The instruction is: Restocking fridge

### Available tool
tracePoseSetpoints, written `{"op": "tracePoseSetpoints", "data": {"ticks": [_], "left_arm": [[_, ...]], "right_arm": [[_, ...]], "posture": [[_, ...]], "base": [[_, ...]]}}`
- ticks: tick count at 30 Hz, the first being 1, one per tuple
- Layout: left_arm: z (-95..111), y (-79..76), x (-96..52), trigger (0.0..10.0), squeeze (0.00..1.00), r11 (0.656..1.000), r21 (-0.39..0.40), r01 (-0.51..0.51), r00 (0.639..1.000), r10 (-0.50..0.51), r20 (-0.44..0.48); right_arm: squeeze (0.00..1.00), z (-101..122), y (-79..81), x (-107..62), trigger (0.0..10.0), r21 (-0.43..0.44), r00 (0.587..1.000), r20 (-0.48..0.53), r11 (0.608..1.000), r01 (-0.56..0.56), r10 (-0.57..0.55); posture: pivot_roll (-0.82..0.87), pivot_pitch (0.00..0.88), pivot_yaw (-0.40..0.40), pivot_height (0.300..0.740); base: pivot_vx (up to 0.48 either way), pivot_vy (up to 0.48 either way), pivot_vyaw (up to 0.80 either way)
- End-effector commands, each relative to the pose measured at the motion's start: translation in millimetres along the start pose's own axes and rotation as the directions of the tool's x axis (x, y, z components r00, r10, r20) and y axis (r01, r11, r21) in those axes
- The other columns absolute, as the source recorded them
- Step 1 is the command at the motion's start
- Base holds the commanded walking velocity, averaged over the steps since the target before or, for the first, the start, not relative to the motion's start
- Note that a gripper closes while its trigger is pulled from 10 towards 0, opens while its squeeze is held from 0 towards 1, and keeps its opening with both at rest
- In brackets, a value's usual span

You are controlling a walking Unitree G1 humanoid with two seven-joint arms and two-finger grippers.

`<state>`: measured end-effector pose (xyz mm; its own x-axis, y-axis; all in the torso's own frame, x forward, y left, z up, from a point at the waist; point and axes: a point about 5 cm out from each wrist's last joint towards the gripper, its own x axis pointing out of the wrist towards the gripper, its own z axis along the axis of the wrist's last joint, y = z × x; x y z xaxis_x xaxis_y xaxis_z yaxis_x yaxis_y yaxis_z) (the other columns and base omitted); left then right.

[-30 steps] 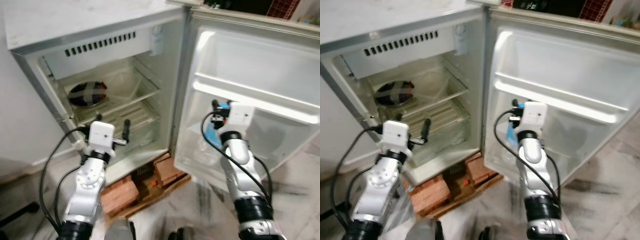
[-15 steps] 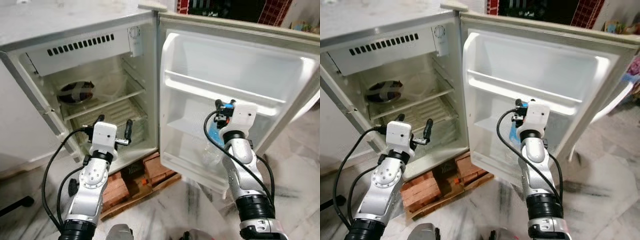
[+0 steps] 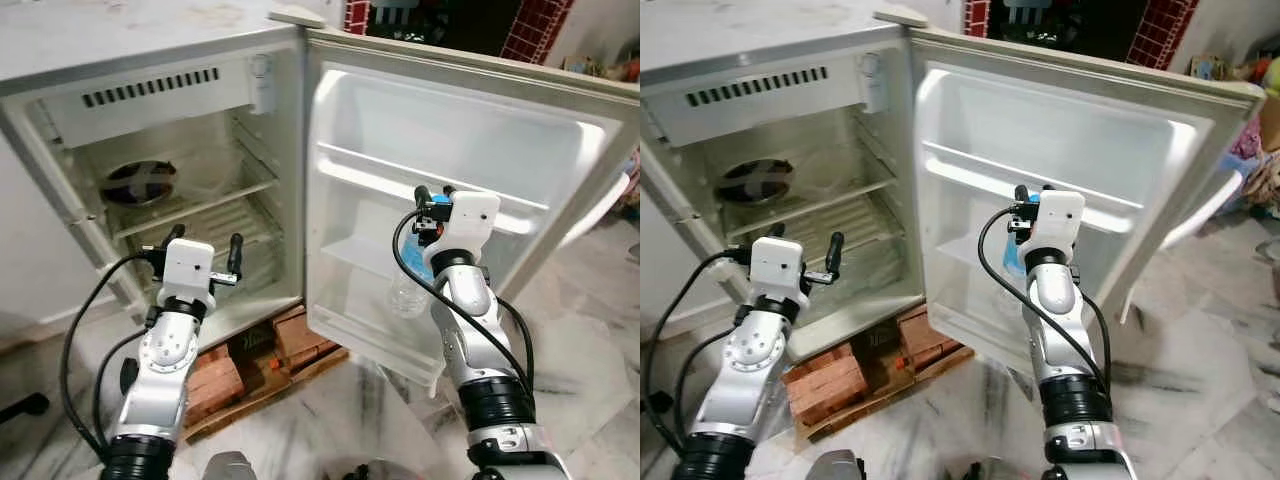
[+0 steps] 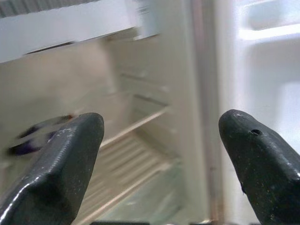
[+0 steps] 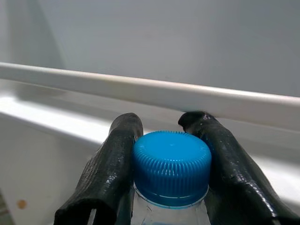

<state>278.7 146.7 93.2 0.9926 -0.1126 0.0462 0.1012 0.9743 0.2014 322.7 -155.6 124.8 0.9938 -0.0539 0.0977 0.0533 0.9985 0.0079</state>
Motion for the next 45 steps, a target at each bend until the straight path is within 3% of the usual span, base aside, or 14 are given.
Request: {"op": "tracePoseSetpoints", "data": {"ticks": [1, 19, 28, 40, 45], "left_arm": [[-0.6, 10.1, 0.7, 10.0, 0.0, 1.0, 0.012, -0.028, 1.0, 0.028, 0.001], [-8.1, 13.2, -3.7, 10.0, 0.0, 1.0, 0.002, -0.019, 1.0, 0.019, -0.012], [-8.4, 12.8, -4.2, 10.0, 0.0, 1.0, -0.003, -0.009, 1.0, 0.009, -0.007], [-10.1, 12.3, -5.7, 10.0, 0.0, 1.0, -0.004, -0.003, 1.0, 0.003, -0.013], [-10.2, 11.4, -6.1, 10.0, 0.0, 1.0, -0.006, 0.003, 1.0, -0.003, -0.013]], "right_arm": [[0.0, 8.9, -1.1, 3.8, 10.0, 0.007, 0.999, 0.04, 1.0, 0.013, -0.014], [0.0, 6.6, -6.4, 3.1, 10.0, 0.025, 0.997, 0.043, 0.998, 0.057, -0.058], [0.0, 4.1, -6.1, 2.7, 10.0, 0.019, 0.998, 0.034, 0.998, 0.055, -0.056], [0.0, 4.7, -4.3, 3.4, 10.0, 0.007, 0.998, 0.033, 0.999, 0.049, -0.049], [0.0, 4.9, -4.1, 3.9, 10.0, 0.016, 0.998, 0.037, 0.999, 0.049, -0.05]], "posture": [[0.12, 0.0, -0.004, 0.74], [0.12, 0.0, 0.001, 0.74], [0.12, 0.0, -0.002, 0.74], [0.12, 0.0, -0.005, 0.74], [0.12, 0.0, -0.006, 0.74]], "base": [[0.0, 0.0, 0.0], [0.0, 0.0, 0.0], [0.0, 0.0, -0.76], [0.146, 0.0, 0.0], [0.274, 0.0, -0.78]]}}
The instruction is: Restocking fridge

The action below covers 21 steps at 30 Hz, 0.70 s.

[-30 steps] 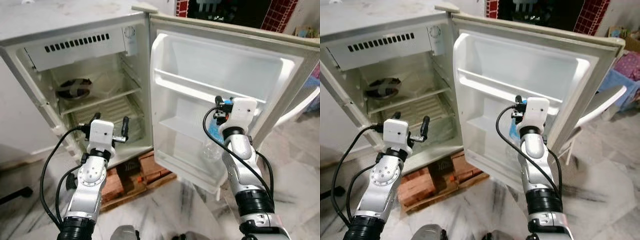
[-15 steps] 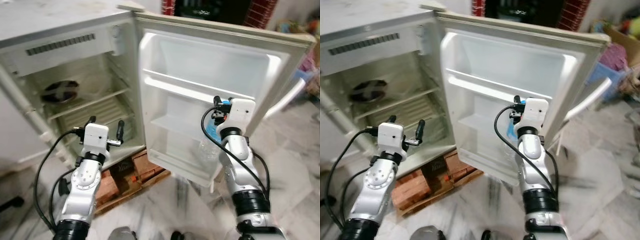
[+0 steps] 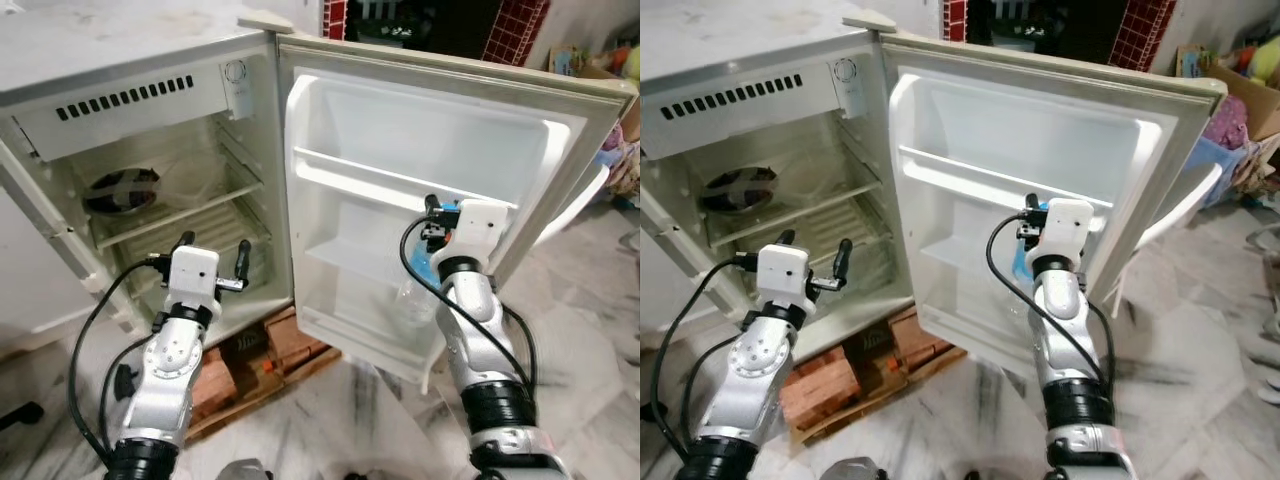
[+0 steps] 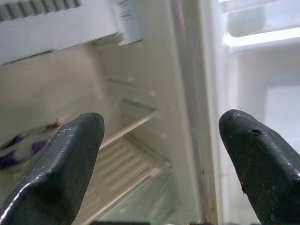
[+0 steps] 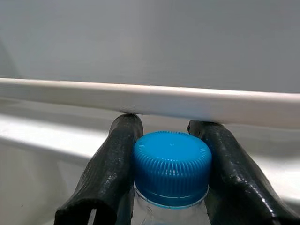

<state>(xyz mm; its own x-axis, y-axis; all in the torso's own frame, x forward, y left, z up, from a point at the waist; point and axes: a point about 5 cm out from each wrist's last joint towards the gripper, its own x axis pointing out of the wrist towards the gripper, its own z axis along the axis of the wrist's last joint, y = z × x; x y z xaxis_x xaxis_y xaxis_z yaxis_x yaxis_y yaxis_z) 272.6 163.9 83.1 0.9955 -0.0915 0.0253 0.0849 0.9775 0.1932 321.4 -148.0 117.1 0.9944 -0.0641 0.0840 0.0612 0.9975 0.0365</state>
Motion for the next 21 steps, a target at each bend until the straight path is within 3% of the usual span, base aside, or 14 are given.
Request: {"op": "tracePoseSetpoints", "data": {"ticks": [1, 5, 8, 21], "left_arm": [[2.6, -2.8, 2.3, 10.0, 0.0, 1.0, 0.001, 0.02, 1.0, -0.02, 0.011], [2.9, -2.9, 2.2, 10.0, 0.0, 1.0, 0.004, 0.021, 1.0, -0.021, 0.016], [4.9, -1.9, 1.9, 10.0, 0.0, 1.0, -0.015, -0.019, 0.999, 0.02, 0.04], [-3.9, -6.9, -9.1, 10.0, 0.0, 1.0, -0.017, 0.011, 1.0, -0.011, -0.007]], "right_arm": [[0.0, 12.8, -11.1, 6.2, 10.0, -0.011, 0.998, 0.052, 0.999, 0.038, -0.038], [0.0, 12.9, -10.3, 6.3, 10.0, -0.014, 0.998, 0.052, 0.999, 0.035, -0.035], [0.0, 12.7, -10.2, 6.5, 10.0, -0.016, 0.998, 0.052, 0.999, 0.034, -0.033], [0.0, 7.4, -2.6, 0.1, 10.0, -0.004, 0.999, 0.043, 1.0, -0.006, 0.006]], "posture": [[0.12, 0.0, -0.006, 0.74], [0.12, 0.0, -0.007, 0.74], [0.12, 0.0, -0.008, 0.74], [0.13, 0.0, -0.008, 0.74]], "base": [[0.281, 0.0, -0.8], [0.277, 0.0, -0.29], [0.0, 0.0, 0.0], [0.0, 0.0, 0.0]]}}
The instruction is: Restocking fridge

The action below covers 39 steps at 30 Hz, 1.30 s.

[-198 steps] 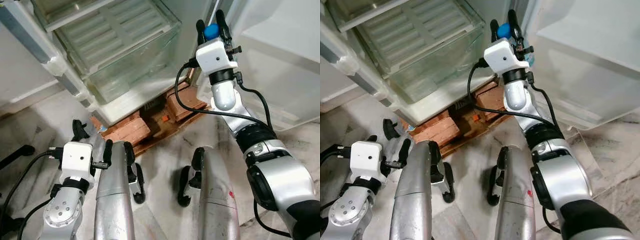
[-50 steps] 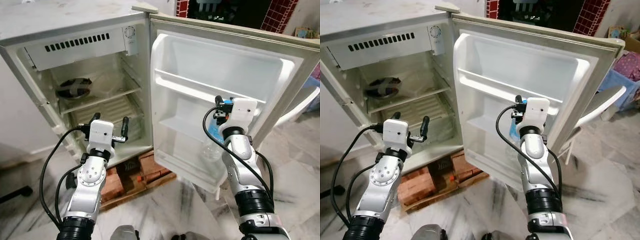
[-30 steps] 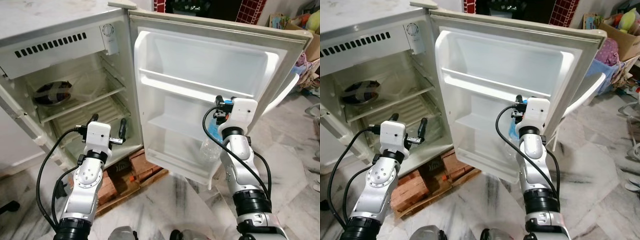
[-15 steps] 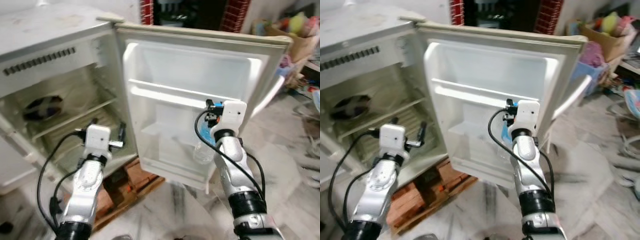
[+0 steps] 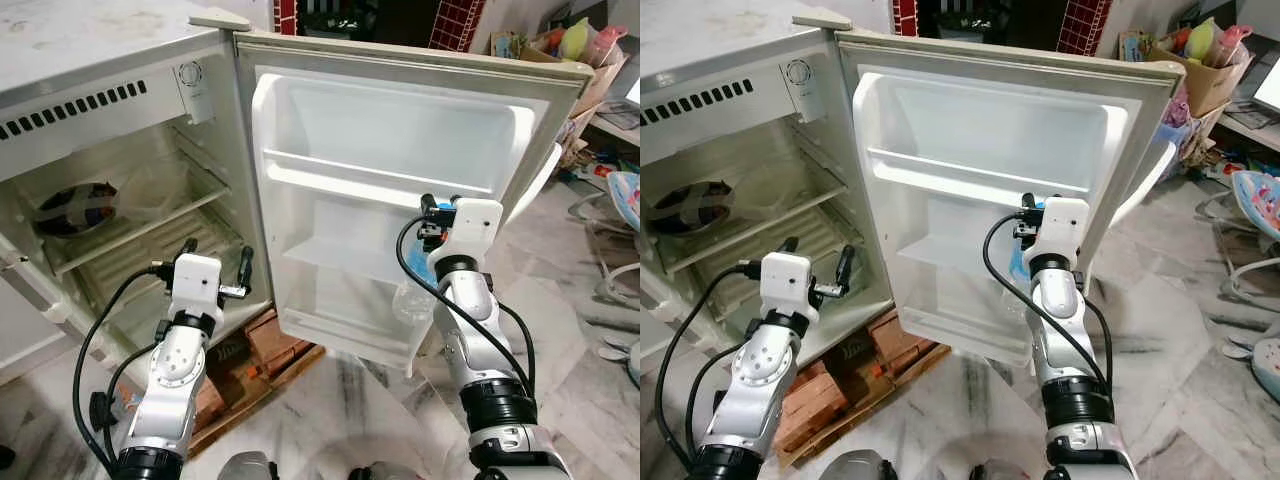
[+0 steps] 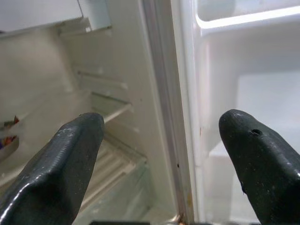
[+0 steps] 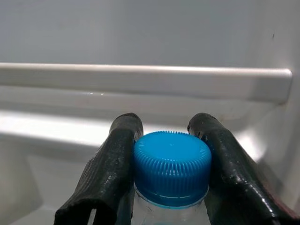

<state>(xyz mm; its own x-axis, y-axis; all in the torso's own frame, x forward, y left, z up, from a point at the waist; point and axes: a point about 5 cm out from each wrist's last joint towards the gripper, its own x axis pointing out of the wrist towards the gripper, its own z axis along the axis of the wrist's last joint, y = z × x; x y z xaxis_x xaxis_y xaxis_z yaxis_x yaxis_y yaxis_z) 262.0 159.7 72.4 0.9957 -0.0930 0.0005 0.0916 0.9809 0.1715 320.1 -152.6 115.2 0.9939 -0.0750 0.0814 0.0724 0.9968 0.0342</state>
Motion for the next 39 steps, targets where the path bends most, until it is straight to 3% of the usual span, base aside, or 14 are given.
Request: {"op": "tracePoseSetpoints", "data": {"ticks": [1, 22, 39], "left_arm": [[4.7, -0.8, 0.6, 10.0, 0.0, 1.0, 0.004, 0.007, 1.0, -0.007, 0.015], [6.5, 0.4, 3.0, 10.0, 0.0, 1.0, 0.014, -0.004, 1.0, 0.004, 0.017], [8.5, 1.3, 2.1, 10.0, 0.0, 1.0, 0.029, -0.002, 1.0, 0.001, 0.03]], "right_arm": [[0.0, 8.4, 3.4, 0.6, 10.0, 0.001, 0.999, 0.044, 1.0, -0.021, 0.021], [0.0, 7.8, 2.9, -1.4, 10.0, 0.007, 0.999, 0.047, 1.0, -0.022, 0.022], [0.0, 8.2, 1.4, -1.3, 10.0, -0.003, 0.999, 0.046, 1.0, -0.016, 0.016]], "posture": [[0.13, 0.0, -0.009, 0.736], [0.12, 0.0, 0.002, 0.653], [0.11, 0.0, 0.001, 0.653]], "base": [[0.0, 0.0, 0.0], [0.0, 0.0, 0.0], [0.0, 0.0, 0.0]]}}
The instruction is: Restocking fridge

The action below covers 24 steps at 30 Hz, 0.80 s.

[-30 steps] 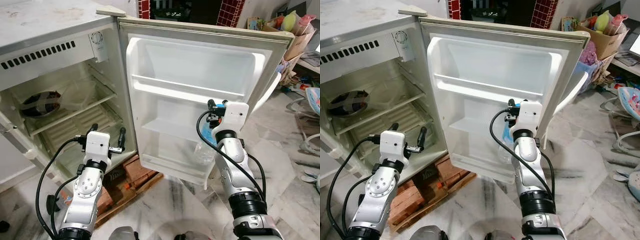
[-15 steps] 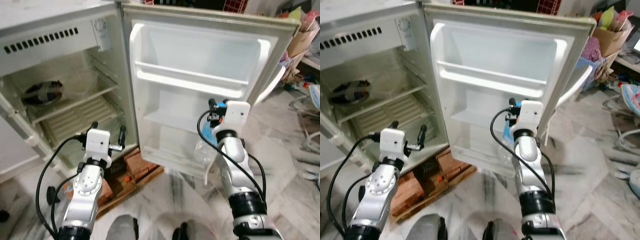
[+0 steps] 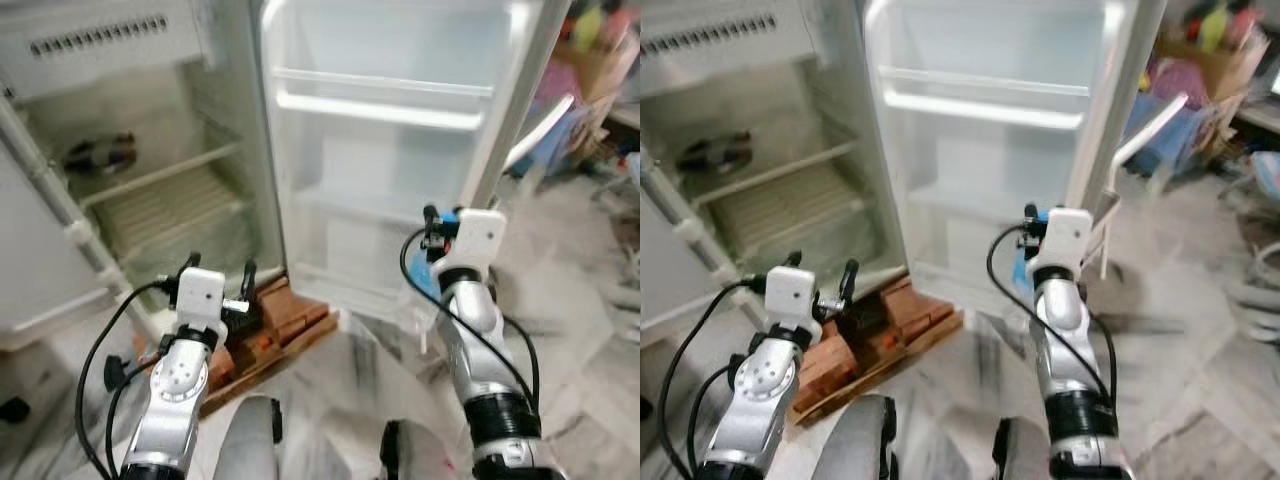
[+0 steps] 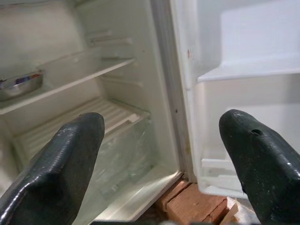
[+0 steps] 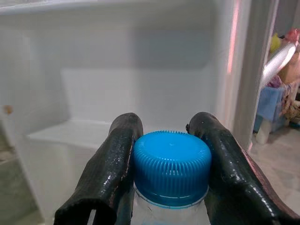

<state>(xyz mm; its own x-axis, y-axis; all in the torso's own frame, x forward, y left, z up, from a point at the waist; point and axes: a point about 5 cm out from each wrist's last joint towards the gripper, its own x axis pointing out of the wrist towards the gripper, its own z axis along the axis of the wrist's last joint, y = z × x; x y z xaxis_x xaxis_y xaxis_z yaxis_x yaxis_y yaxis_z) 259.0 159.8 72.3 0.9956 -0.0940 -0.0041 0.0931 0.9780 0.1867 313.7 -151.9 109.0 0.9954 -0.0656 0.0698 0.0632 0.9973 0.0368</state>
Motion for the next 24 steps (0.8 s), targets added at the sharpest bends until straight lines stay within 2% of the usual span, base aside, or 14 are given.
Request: {"op": "tracePoseSetpoints", "data": {"ticks": [1, 24], "left_arm": [[8.7, 1.7, 5.0, 10.0, 0.0, 1.0, 0.014, -0.004, 0.999, 0.003, 0.036], [7.8, 0.7, 5.8, 10.0, 0.0, 1.0, 0.015, -0.003, 0.999, 0.002, 0.034]], "right_arm": [[0.0, 14.0, 1.7, 5.4, 10.0, -0.008, 0.998, 0.058, 1.0, -0.01, 0.01], [0.0, 16.1, 7.8, 5.5, 10.0, -0.01, 0.996, 0.065, 0.998, -0.063, 0.063]], "posture": [[0.11, 0.0, 0.001, 0.653], [0.11, 0.0, -0.001, 0.653]], "base": [[0.0, 0.0, 0.0], [0.279, 0.0, 0.0]]}}
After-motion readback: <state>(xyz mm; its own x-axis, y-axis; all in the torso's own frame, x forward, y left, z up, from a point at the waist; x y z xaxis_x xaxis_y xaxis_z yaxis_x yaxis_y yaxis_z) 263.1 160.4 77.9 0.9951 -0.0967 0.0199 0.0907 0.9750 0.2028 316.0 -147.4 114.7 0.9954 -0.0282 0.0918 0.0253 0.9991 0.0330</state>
